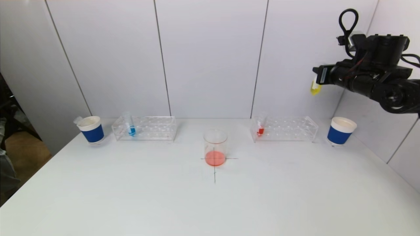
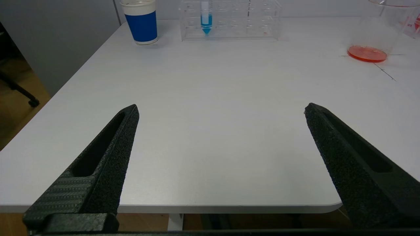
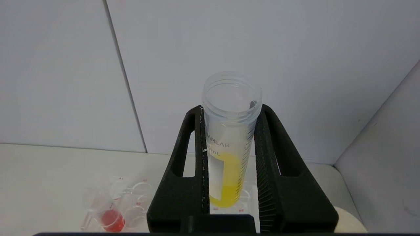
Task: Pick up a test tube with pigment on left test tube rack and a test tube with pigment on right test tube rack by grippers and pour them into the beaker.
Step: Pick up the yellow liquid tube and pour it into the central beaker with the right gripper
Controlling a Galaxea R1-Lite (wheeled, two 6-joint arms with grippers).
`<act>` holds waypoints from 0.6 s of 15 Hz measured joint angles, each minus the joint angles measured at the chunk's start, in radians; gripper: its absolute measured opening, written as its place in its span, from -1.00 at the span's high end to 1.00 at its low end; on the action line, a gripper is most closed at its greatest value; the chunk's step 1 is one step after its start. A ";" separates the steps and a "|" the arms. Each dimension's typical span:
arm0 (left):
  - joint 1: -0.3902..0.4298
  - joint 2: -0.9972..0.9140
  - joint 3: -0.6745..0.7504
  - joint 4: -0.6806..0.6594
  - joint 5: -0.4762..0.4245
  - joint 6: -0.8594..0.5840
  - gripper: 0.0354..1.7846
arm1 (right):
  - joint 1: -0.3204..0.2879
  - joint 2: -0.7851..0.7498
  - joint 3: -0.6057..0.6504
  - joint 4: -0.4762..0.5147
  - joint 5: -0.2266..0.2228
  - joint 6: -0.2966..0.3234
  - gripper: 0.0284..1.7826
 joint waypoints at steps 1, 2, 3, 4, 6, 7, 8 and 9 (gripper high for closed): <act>0.000 0.000 0.000 0.000 0.000 0.000 -0.98 | 0.005 -0.003 -0.053 0.065 0.000 0.003 0.50; 0.000 0.000 0.000 0.000 0.000 0.000 -0.98 | 0.014 -0.005 -0.109 0.136 0.002 0.007 0.50; 0.000 0.000 0.000 0.000 0.000 0.000 -0.98 | 0.026 -0.003 -0.160 0.193 0.010 0.009 0.50; 0.000 0.000 0.000 0.000 0.000 0.000 -0.98 | 0.039 0.000 -0.197 0.230 0.027 0.010 0.50; 0.000 0.000 0.000 0.000 0.000 0.000 -0.98 | 0.072 0.013 -0.260 0.250 0.094 0.010 0.50; 0.000 0.000 0.000 0.000 0.000 0.000 -0.98 | 0.089 0.019 -0.283 0.253 0.114 0.010 0.50; 0.000 0.000 0.000 0.000 0.000 0.000 -0.98 | 0.105 0.029 -0.306 0.255 0.122 0.009 0.50; 0.000 0.000 0.000 0.000 0.000 0.000 -0.98 | 0.119 0.043 -0.332 0.255 0.125 0.006 0.50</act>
